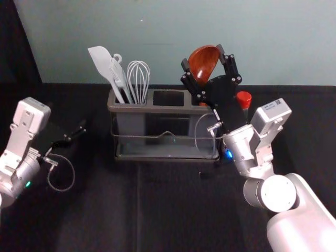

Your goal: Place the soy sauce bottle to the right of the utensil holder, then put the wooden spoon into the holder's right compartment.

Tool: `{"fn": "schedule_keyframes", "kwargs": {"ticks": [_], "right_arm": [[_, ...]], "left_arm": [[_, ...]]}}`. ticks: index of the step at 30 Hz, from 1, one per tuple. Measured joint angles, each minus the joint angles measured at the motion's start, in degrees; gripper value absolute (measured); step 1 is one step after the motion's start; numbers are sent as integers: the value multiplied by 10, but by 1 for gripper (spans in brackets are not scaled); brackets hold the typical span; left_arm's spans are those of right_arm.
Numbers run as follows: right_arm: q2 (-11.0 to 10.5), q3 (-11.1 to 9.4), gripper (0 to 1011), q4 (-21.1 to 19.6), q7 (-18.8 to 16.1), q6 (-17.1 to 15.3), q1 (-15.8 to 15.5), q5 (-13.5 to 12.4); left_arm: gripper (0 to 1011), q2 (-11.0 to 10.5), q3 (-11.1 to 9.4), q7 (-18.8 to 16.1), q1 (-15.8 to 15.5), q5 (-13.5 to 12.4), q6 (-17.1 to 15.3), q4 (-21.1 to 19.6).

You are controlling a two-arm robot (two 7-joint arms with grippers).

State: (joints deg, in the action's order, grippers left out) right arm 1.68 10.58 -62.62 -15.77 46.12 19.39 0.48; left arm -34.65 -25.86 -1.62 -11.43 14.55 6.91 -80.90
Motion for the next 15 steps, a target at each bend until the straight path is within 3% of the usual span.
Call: {"fn": "schedule_keyframes", "kwargs": {"ticks": [15], "right_arm": [[1,-5,839,6,-6,7,-2,2]], "left_arm": [[1000,0,0,0,0,0,0,0]]}}
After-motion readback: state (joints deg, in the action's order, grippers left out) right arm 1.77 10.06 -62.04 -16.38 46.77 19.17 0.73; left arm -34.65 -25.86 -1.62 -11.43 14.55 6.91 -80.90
